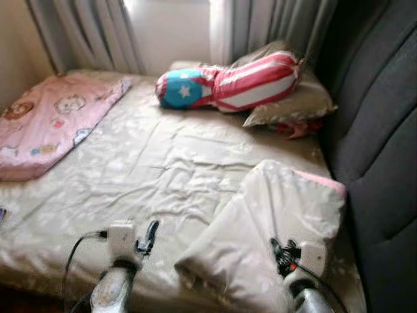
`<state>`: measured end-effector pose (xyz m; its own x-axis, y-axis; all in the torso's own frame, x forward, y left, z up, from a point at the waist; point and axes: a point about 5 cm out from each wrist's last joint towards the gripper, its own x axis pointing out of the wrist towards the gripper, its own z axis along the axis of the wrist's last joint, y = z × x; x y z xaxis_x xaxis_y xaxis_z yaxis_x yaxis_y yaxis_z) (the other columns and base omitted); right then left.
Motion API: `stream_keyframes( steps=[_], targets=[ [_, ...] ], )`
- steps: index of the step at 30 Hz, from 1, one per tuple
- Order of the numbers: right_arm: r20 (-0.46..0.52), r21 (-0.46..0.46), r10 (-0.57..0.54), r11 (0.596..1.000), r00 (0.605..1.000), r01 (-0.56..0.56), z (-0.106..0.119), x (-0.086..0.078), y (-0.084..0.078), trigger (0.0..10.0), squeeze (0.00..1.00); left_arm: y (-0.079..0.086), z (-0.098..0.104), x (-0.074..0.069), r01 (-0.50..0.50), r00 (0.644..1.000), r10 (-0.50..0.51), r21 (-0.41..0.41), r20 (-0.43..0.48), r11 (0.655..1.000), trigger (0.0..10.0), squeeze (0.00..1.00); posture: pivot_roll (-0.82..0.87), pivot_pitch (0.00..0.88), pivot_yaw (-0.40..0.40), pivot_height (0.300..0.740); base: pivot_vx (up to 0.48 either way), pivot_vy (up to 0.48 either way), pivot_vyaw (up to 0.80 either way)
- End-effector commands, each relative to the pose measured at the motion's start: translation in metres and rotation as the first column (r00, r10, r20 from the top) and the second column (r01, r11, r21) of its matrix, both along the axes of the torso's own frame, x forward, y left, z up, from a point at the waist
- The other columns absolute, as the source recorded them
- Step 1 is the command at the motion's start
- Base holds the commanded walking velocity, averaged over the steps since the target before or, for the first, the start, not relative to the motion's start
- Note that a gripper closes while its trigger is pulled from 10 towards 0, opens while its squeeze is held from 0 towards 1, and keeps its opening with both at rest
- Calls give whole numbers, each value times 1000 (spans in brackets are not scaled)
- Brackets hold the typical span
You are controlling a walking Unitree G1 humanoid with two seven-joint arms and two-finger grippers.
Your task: Clean up the room
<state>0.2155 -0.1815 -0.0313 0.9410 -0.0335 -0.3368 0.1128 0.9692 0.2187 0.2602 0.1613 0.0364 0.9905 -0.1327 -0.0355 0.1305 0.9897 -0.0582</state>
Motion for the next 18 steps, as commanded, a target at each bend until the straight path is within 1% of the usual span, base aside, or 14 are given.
stream_keyframes(
  steps=[1, 9, 18],
  targets=[
    [37, 26, 44, 999, 998, -45, 6, 10, 19, 10000, 0, 21, -8, -9, -60, 997, 61, 15, -39, 998, 10000, 0, -22, 0, -44, 740, 0, 0, 0],
    [50, 25, 31, 999, 998, -33, 7, 10, 19, 10000, 0, 20, -6, -8, -51, 998, 52, 13, -30, 999, 10000, 0, -21, 0, -43, 740, 0, 0, 0],
    [43, 22, 14, 1000, 999, -15, 5, 7, 18, 10000, 0, 20, -5, -8, -40, 999, 40, 8, -31, 999, 10000, 0, -20, 0, -41, 740, 0, 0, 0]
  ],
)
